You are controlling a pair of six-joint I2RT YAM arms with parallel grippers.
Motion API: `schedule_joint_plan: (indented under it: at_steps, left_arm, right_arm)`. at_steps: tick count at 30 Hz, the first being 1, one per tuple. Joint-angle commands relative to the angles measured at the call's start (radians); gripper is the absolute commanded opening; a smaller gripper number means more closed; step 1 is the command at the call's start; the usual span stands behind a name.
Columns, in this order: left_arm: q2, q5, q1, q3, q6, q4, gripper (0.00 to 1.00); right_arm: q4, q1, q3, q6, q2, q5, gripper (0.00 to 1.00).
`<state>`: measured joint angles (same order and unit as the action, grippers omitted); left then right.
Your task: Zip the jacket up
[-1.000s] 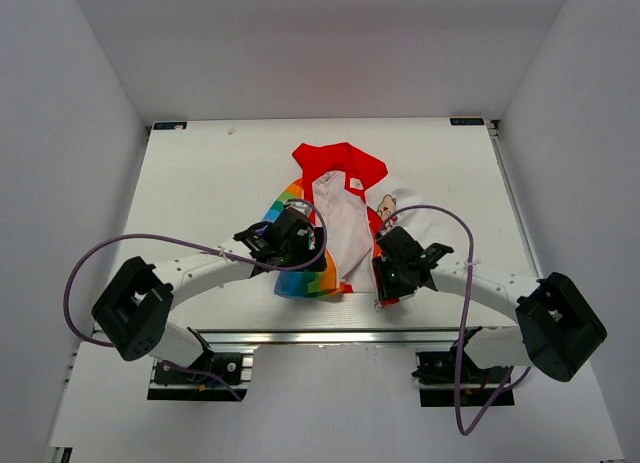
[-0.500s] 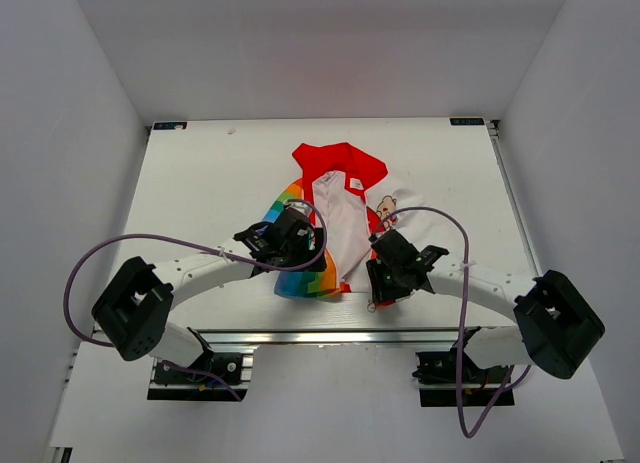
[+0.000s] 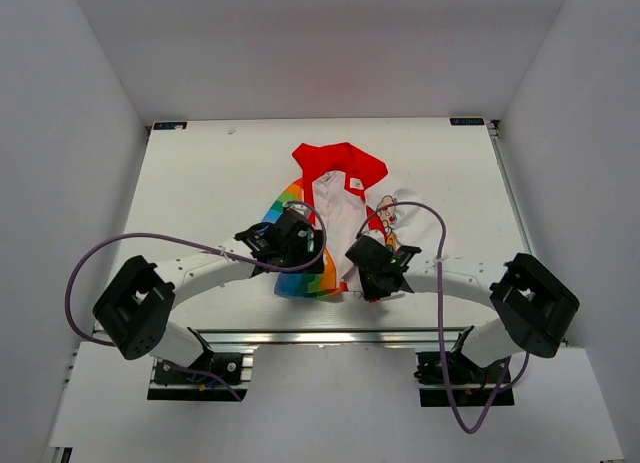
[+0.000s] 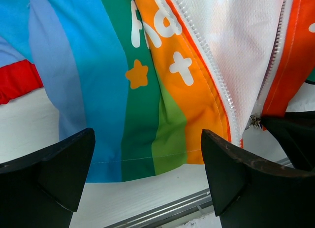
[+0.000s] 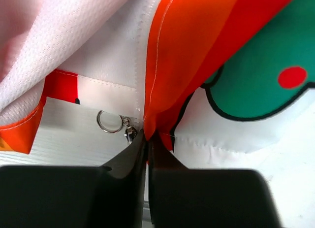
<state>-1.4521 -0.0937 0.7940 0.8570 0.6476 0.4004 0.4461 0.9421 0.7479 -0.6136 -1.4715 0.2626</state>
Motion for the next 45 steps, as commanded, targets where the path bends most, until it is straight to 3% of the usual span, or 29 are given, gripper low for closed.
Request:
schedule_joint_plan:
  at_steps: [1, 6, 10, 14, 21, 25, 30, 39, 42, 44, 45]
  left_arm:
    - [0.024, -0.017, -0.006, 0.008, 0.006, 0.015, 0.98]
    - [0.055, 0.057, -0.006, 0.005, -0.011, 0.011, 0.98]
    - [0.076, 0.175, 0.001, -0.024, -0.009, -0.049, 0.98]
    - [0.042, 0.230, 0.008, -0.056, 0.029, -0.121, 0.95]
    - [-0.049, 0.236, 0.040, -0.006, 0.030, -0.137, 0.89]
    - [-0.096, 0.203, 0.053, 0.042, 0.020, -0.089, 0.79]
    - [-0.119, 0.195, 0.066, 0.059, 0.009, -0.081, 0.74]
    - [-0.163, 0.192, 0.074, 0.082, 0.015, -0.077, 0.40]
    - [-0.160, 0.213, 0.076, 0.074, 0.015, -0.097, 0.34]
    - [-0.160, 0.216, 0.074, 0.077, 0.018, -0.097, 0.36]
    - [-0.166, 0.216, 0.074, 0.088, 0.020, -0.083, 0.49]
  right_arm:
    - [-0.006, 0.007, -0.117, -0.084, -0.012, -0.014, 0.00]
    - [-0.116, 0.006, -0.140, -0.046, 0.176, -0.042, 0.00]
    - [-0.153, -0.018, -0.154, -0.049, 0.396, -0.005, 0.00]
    - [-0.143, -0.042, -0.174, -0.038, 0.503, 0.018, 0.00]
    - [-0.098, -0.052, -0.182, -0.043, 0.520, 0.036, 0.00]
    - [-0.099, -0.057, -0.186, -0.048, 0.516, 0.052, 0.00]
    - [-0.095, -0.062, -0.191, -0.052, 0.505, 0.061, 0.00]
    - [-0.083, -0.068, -0.196, -0.063, 0.502, 0.075, 0.00]
    - [-0.078, -0.071, -0.197, -0.064, 0.507, 0.078, 0.00]
    - [-0.080, -0.069, -0.200, -0.064, 0.505, 0.078, 0.00]
    - [-0.078, -0.071, -0.200, -0.066, 0.502, 0.076, 0.00]
